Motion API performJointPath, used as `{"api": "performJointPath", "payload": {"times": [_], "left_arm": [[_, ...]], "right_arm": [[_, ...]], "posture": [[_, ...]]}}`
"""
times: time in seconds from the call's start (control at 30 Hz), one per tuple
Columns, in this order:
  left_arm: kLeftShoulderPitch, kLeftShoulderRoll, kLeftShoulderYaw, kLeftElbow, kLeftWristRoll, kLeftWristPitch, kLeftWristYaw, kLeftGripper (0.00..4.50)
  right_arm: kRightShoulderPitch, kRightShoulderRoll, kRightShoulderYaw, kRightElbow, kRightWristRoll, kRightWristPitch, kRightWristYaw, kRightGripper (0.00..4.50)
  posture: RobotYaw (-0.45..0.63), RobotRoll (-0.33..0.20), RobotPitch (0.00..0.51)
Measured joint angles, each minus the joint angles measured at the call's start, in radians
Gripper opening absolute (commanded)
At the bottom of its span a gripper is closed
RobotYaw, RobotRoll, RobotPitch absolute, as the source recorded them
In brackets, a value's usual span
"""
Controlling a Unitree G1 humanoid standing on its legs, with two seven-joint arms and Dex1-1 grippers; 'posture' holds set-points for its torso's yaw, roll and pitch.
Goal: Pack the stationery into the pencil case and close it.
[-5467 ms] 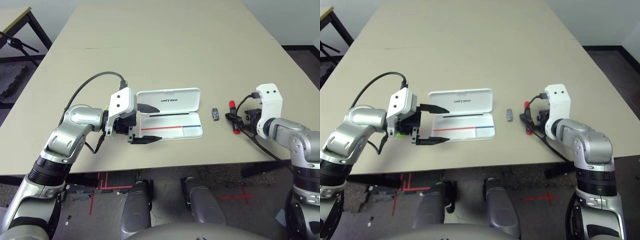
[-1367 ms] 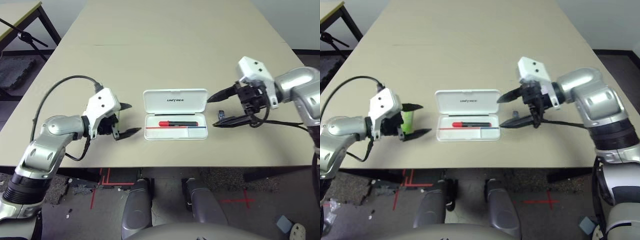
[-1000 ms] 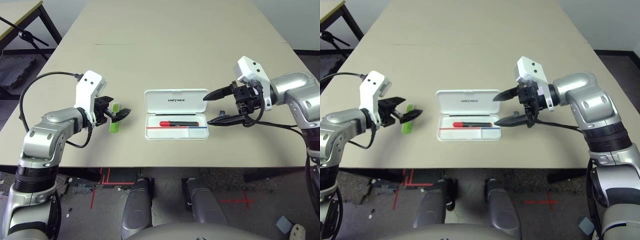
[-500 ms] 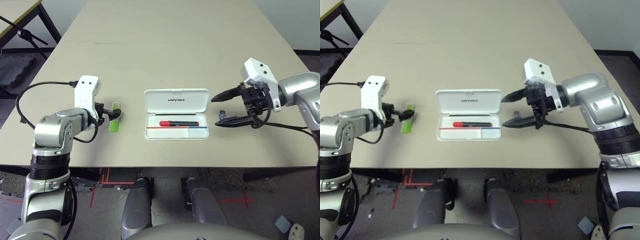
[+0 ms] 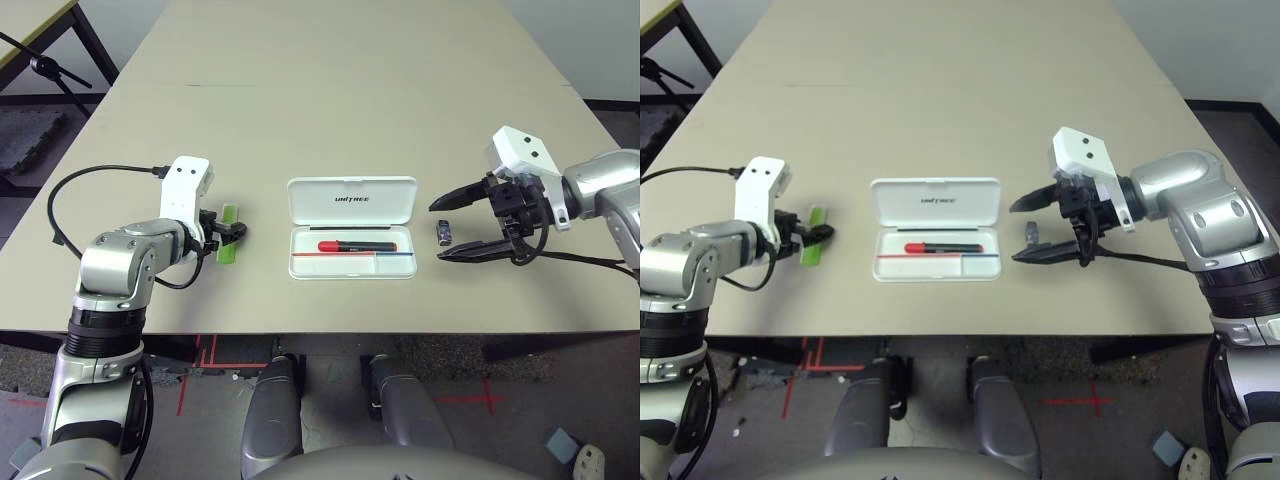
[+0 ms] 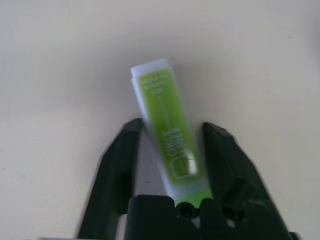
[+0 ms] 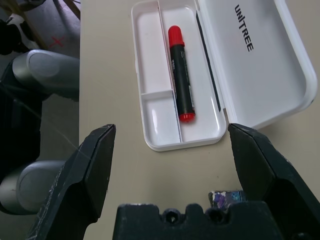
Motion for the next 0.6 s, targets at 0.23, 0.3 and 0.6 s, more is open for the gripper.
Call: {"api": "performJointPath", "payload": {"times": [0.23,0.3,0.6], "left_arm": [[0.033,0.128,-0.028,-0.001,-0.001,-0.075,-0.096,1.08],[0.067,0.184,-0.028,-0.008,-0.007,-0.122,-0.153,1.08],[0.292,0.421,0.063,-0.202,-0.149,-0.361,-0.545,1.08]], "right_arm": [[0.006,0.001,-0.001,0.000,0.000,-0.004,-0.018,4.50],[0.006,0.000,-0.002,0.002,0.000,-0.006,-0.020,4.50],[0.024,-0.013,-0.019,0.008,0.000,0.000,-0.023,4.50]], "posture": [[-0.05,0.000,0.191],[-0.05,0.000,0.191],[-0.04,0.000,0.189]]}}
